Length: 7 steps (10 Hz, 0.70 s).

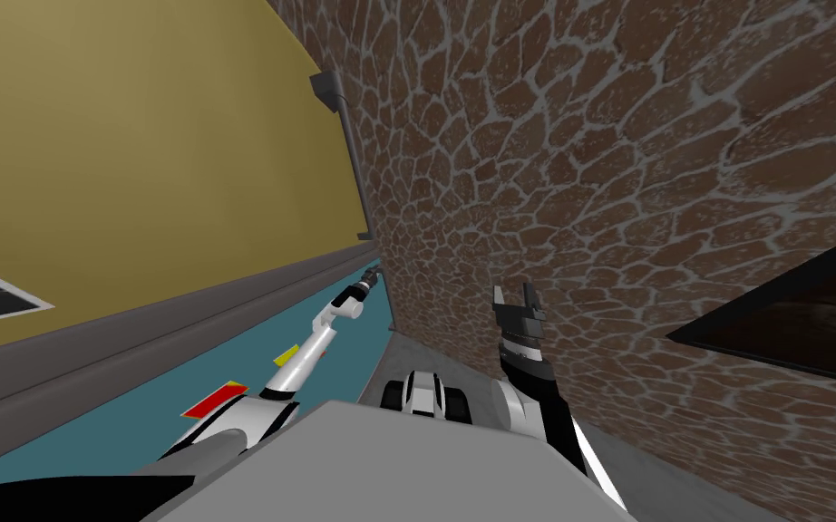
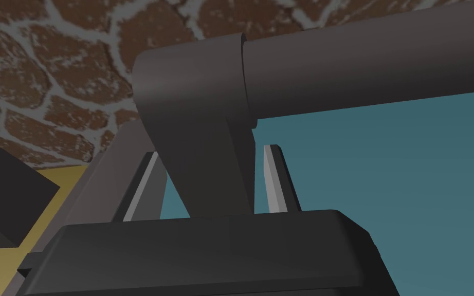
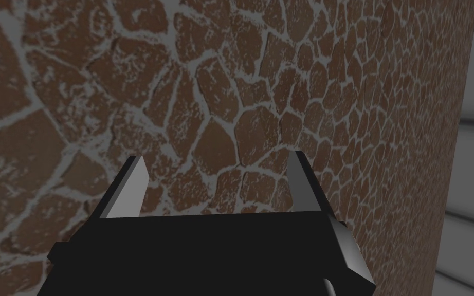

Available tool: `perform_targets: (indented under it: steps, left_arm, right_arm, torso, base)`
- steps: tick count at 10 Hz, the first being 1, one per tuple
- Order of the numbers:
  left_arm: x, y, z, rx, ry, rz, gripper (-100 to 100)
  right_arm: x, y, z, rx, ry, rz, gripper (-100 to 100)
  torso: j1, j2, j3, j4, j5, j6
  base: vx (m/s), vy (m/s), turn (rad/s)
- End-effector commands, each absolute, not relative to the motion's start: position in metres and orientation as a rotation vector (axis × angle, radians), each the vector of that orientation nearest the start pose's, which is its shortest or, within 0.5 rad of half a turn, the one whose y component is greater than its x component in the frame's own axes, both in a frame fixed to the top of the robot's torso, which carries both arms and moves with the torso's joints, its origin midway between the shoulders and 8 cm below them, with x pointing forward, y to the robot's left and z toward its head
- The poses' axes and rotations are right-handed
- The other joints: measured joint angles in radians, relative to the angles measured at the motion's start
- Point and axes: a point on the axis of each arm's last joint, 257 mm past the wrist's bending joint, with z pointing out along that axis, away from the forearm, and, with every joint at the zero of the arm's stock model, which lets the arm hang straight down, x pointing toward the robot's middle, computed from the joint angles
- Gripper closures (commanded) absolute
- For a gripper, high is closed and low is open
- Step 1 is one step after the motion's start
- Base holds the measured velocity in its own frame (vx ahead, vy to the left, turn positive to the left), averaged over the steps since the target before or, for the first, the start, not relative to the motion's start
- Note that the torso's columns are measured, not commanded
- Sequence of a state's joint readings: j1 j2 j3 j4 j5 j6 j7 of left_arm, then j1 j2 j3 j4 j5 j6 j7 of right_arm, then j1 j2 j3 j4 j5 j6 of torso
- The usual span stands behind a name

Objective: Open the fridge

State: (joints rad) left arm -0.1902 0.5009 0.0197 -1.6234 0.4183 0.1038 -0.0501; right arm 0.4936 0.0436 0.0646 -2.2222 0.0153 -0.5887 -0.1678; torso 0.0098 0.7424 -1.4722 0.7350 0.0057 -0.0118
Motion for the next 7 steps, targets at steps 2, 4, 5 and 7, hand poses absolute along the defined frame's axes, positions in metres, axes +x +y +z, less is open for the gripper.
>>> perform_targets:
  steps: [2,4,5,7]
  left_arm:
    - [0.611,0.311,-0.095,-1.005,1.207,-1.226,100]
    - [0.627,0.308,-0.096,-1.017,1.207,-1.218,100]
    - [0.628,0.314,-0.108,-1.04,1.218,-1.202,100]
    - [0.629,0.317,-0.116,-1.054,1.225,-1.191,100]
  right_arm:
    - [0.343,-0.259,0.018,0.716,0.512,1.524,0]
    - [0.343,-0.259,0.018,0.716,0.512,1.524,0]
    - [0.343,-0.259,0.018,0.716,0.512,1.524,0]
    - [0.343,-0.259,0.018,0.716,0.512,1.524,0]
  torso:
    - [0.003,-0.006,-0.004,-0.004,0.002,-0.002]
    - [-0.001,0.001,0.0,-0.001,0.0,0.007]
    - [-0.002,-0.001,-0.001,0.0,-0.001,0.002]
    - [0.002,-0.006,-0.004,-0.004,0.0,-0.001]
  base:
    - [-0.045,0.011,0.014]
    - [-0.176,0.051,-0.071]
    - [-0.044,0.009,-0.033]
    - [0.02,-0.009,0.036]
